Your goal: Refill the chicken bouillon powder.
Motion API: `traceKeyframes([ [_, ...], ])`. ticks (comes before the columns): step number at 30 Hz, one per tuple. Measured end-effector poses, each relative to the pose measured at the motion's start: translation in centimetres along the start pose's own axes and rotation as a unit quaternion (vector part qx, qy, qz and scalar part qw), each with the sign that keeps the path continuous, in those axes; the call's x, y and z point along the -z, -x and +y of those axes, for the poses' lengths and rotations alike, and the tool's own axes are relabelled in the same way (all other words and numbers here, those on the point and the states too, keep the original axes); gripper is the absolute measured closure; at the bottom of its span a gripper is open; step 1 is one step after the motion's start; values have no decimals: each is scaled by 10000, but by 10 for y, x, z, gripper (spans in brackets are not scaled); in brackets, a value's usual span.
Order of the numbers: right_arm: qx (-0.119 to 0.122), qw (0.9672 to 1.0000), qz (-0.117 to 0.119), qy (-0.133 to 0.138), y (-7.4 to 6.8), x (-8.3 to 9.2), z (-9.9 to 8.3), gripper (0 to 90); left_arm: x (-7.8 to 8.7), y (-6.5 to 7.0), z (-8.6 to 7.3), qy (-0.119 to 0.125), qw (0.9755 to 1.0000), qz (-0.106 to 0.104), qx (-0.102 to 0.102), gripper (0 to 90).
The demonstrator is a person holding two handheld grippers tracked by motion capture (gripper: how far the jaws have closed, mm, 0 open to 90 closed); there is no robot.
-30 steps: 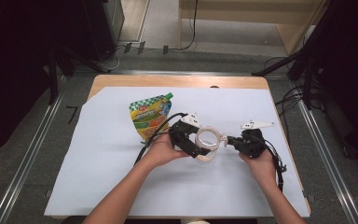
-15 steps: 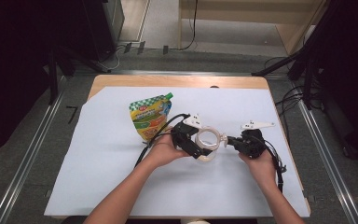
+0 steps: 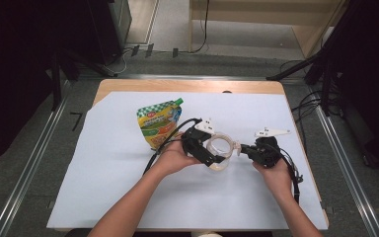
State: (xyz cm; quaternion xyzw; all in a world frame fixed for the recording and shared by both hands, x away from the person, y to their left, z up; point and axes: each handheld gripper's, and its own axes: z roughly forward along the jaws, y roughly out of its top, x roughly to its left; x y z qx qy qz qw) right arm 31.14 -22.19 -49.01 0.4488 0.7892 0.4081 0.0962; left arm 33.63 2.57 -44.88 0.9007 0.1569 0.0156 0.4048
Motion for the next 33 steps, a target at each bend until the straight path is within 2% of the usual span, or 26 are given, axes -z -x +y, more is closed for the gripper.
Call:
traceKeyframes([
  [11, -6, 10000, 7, -6, 0, 0, 0, 900, 4, 0, 8, -50, 10000, -49, 33, 96],
  [16, -3, 10000, 10, -5, 0, 0, 0, 900, 6, 1, 13, -68, 10000, -43, -32, 93],
  [24, -9, 10000, 20, 16, -1, 1, 0, 900, 7, 2, 19, -10, 10000, -57, -6, 88],
  [25, -8, 10000, 21, 12, -1, 1, 0, 900, 9, 1, 21, 65, 9998, -173, 13, 115],
  [26, -6, 10000, 21, 12, -1, 1, 0, 900, 9, 2, 22, 111, 9997, -196, 35, 124],
  [33, -17, 10000, 42, 24, -1, 3, 0, 900, 8, 5, 33, 140, 9996, -217, 60, 147],
])
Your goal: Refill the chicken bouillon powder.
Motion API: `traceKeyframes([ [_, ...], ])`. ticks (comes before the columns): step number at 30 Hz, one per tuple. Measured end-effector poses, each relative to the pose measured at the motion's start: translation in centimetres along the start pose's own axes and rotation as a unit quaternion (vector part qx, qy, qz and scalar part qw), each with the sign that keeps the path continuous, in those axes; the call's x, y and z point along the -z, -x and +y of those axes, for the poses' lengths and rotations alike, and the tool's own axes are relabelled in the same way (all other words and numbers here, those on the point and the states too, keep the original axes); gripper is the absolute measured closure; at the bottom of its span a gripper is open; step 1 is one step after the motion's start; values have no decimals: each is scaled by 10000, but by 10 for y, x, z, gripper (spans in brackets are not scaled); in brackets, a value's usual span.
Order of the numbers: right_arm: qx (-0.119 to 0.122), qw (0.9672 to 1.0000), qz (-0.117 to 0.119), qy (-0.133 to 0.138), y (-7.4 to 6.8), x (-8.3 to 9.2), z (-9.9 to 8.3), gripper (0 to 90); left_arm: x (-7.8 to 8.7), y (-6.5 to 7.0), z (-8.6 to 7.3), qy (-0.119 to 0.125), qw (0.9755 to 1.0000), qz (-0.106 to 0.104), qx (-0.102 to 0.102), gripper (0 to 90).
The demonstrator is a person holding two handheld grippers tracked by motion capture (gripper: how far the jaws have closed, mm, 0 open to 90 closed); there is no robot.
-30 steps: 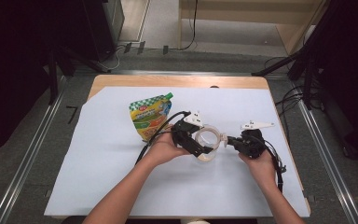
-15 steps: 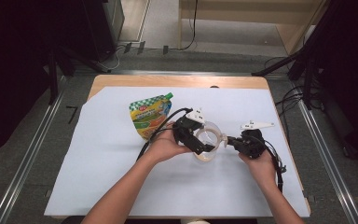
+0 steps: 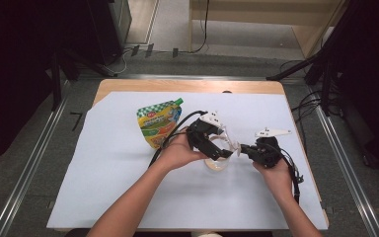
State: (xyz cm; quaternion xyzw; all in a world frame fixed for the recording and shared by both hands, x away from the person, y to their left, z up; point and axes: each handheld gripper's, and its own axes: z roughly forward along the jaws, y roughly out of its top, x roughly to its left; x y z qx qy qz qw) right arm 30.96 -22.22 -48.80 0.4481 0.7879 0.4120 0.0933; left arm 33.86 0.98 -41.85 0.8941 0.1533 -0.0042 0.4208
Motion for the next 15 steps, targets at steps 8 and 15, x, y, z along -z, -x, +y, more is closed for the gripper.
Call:
traceKeyframes([
  [8, 4, 10000, -8, -3, 0, 0, 0, 900, -1, 5, 11, 10, 9999, -100, -67, 267],
  [15, 1, 10000, 1, 2, 0, 0, 0, 900, -4, 12, 16, 100, 9993, -352, -73, 491],
])
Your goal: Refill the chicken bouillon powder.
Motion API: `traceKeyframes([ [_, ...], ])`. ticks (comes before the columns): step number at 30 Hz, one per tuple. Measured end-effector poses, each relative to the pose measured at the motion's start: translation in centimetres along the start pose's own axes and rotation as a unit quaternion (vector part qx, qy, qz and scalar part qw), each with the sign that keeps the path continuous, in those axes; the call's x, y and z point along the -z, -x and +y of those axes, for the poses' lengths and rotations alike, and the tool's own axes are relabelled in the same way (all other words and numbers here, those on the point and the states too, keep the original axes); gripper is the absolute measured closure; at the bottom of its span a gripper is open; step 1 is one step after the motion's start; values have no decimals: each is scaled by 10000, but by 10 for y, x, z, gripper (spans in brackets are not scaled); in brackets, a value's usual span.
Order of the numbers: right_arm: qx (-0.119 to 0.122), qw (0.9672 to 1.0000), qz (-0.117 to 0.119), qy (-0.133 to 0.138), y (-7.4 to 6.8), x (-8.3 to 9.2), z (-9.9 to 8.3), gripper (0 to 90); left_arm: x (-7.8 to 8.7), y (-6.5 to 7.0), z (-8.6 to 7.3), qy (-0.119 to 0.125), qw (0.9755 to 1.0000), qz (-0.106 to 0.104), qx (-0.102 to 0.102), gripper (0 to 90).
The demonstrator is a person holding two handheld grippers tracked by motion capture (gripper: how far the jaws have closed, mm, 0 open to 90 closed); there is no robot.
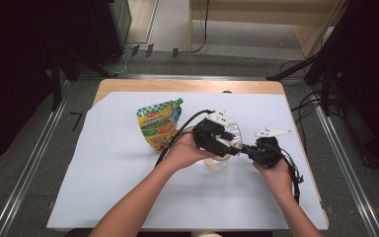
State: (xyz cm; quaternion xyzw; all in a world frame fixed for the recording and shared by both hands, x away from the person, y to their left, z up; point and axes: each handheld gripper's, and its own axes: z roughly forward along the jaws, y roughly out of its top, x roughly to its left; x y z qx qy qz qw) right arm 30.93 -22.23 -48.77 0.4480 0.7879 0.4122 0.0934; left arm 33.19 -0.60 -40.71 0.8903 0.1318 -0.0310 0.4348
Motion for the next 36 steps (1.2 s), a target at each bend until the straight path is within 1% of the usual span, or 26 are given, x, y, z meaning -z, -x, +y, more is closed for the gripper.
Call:
traceKeyframes([
  [6, 2, 10000, 3, -4, 0, 0, 0, 900, -4, 5, 4, 23, 9998, -176, -77, 662],
  [10, 4, 10000, 0, 0, 0, 0, 0, 900, -6, 7, 8, -26, 9995, -277, -156, 772],
  [11, -9, 10000, -2, 16, 0, 0, 0, 900, -7, 8, 9, -28, 9995, -261, -152, 777],
  [15, 19, 10000, 4, 25, 0, 0, 0, 900, -10, 8, 11, -98, 9996, -247, -121, 768],
  [17, 26, 10000, 9, 29, 0, 0, 0, 900, -11, 8, 11, -129, 9996, -249, -93, 715],
  [19, -12, 10000, 33, 51, 0, 1, 0, 900, -12, 7, 10, -222, 9994, -269, 4, 641],
  [23, 5, 10000, 36, 74, 1, 3, 0, 900, -9, 7, 10, -207, 9994, -279, 41, 568],
  [24, -1, 10000, 42, 88, 1, 4, -1, 900, -7, 7, 10, -176, 9994, -299, 56, 568],
  [25, -30, 9999, 54, 128, 1, 6, -1, 900, -4, 8, 9, -162, 9993, -330, 90, 548],
  [27, -58, 9999, 62, 149, 1, 7, -2, 900, -2, 8, 9, -163, 9993, -334, 93, 542],
  [28, -81, 9998, 75, 183, 2, 11, -3, 900, 1, 8, 8, -164, 9992, -347, 125, 534],
  [30, -86, 9997, 81, 214, 2, 13, -4, 899, 4, 8, 6, -162, 9991, -353, 154, 530],
  [31, -144, 9995, 97, 247, 1, 17, -6, 883, 8, 8, 4, -182, 9991, -352, 170, 541],
  [32, -144, 9995, 97, 247, 1, 17, -6, 883, 8, 8, 4, -182, 9991, -352, 170, 546],
  [33, -155, 9994, 116, 291, 0, 22, -9, 867, 12, 8, 0, -170, 9988, -390, 255, 549],
  [35, -188, 9992, 165, 301, -1, 25, -11, 847, 14, 7, -1, -175, 9986, -423, 268, 558],
  [36, -199, 9992, 184, 296, -3, 27, -13, 828, 17, 7, -6, -200, 9981, -454, 359, 554],
])
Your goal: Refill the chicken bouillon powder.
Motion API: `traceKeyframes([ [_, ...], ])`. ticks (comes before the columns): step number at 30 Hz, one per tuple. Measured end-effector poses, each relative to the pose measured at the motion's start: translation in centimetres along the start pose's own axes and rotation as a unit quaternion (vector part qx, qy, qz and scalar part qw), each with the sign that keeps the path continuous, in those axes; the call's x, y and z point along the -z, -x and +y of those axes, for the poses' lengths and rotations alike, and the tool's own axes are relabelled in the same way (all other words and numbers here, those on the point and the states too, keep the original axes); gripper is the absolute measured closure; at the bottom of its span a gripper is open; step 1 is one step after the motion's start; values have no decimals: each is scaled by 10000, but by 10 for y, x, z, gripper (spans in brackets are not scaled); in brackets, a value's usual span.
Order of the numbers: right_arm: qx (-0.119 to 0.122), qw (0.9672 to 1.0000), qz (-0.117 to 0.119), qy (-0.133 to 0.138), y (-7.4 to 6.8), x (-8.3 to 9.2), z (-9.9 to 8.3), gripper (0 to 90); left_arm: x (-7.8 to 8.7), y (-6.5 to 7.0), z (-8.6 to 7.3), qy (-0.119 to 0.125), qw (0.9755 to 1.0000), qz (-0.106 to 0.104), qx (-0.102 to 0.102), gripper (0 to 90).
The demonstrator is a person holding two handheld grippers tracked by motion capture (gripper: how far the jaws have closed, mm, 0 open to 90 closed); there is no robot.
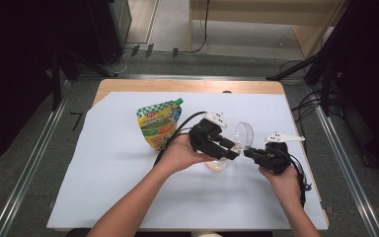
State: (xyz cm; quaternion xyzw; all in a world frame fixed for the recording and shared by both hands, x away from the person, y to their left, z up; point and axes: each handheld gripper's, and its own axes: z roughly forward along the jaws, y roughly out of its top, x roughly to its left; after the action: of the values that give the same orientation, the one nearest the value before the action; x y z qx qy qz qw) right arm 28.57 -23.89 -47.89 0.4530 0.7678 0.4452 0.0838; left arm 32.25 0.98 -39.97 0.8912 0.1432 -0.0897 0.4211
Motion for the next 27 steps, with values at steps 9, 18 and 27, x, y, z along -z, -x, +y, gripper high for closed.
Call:
traceKeyframes([
  [9, 141, 9997, 212, -16, -20, 12, -13, 701, 15, 0, -25, 144, 9995, 203, 195, 564],
  [18, 252, 9980, 566, -91, -37, 7, -21, 570, 31, -1, -35, 225, 9982, 344, 437, 529],
  [27, 425, 9962, 745, -152, -50, -2, -23, 555, 49, -3, -50, 233, 9962, 579, 601, 492],
])
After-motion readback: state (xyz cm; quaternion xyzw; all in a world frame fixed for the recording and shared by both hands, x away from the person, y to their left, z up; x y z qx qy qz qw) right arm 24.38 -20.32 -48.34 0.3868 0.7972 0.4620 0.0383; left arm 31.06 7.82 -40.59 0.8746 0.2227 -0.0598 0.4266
